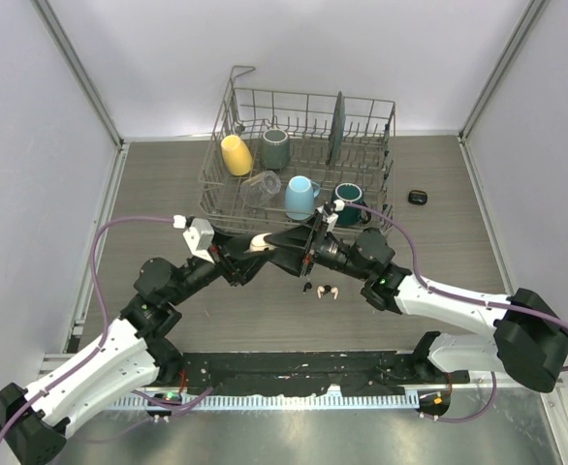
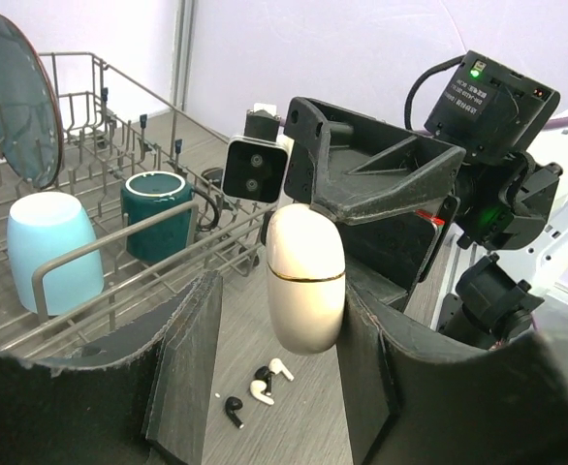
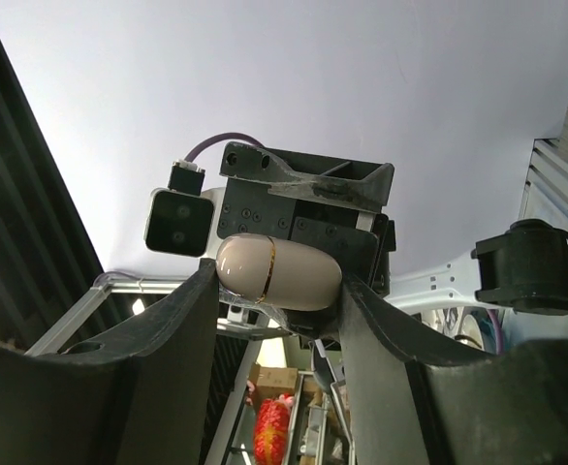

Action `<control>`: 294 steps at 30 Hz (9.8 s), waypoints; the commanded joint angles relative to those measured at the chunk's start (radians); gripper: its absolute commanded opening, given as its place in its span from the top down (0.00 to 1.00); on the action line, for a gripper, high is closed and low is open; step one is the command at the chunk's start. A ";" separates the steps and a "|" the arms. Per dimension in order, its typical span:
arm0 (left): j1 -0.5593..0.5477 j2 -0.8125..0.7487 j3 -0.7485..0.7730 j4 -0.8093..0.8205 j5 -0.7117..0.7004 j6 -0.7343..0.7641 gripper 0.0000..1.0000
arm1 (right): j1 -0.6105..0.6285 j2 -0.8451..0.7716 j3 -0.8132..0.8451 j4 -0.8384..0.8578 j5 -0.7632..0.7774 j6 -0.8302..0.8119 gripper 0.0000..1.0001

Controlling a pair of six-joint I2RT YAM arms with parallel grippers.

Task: Insert the wireless bluetooth earbuds into the charging case
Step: Adjust the charging case, then open the charging case.

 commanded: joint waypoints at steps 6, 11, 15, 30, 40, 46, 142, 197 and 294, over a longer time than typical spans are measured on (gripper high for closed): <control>-0.002 0.040 0.006 0.127 0.009 -0.032 0.51 | 0.007 0.022 -0.002 0.097 0.010 0.029 0.99; -0.002 0.058 0.005 0.146 0.024 -0.043 0.55 | 0.008 0.025 -0.004 0.121 0.014 0.037 0.99; -0.002 0.050 -0.009 0.160 0.020 -0.048 0.55 | 0.008 0.028 -0.012 0.150 0.020 0.050 0.99; -0.002 0.024 -0.047 0.247 -0.006 -0.057 0.68 | 0.008 0.064 -0.047 0.275 0.043 0.124 0.99; -0.001 0.044 -0.035 0.255 0.009 -0.066 0.62 | 0.008 0.068 -0.055 0.279 0.042 0.126 0.99; -0.002 0.050 -0.029 0.253 0.018 -0.074 0.61 | 0.008 0.059 -0.058 0.259 0.046 0.116 0.99; -0.008 0.296 -0.181 0.830 0.092 0.067 0.43 | -0.107 -0.119 0.071 -0.253 -0.110 -0.209 0.99; -0.027 0.405 -0.158 0.996 0.049 0.000 0.55 | -0.090 -0.085 -0.016 -0.061 -0.081 -0.210 0.99; -0.027 0.388 -0.222 1.095 0.043 -0.019 1.00 | -0.076 -0.286 0.168 -0.703 0.062 -0.757 0.27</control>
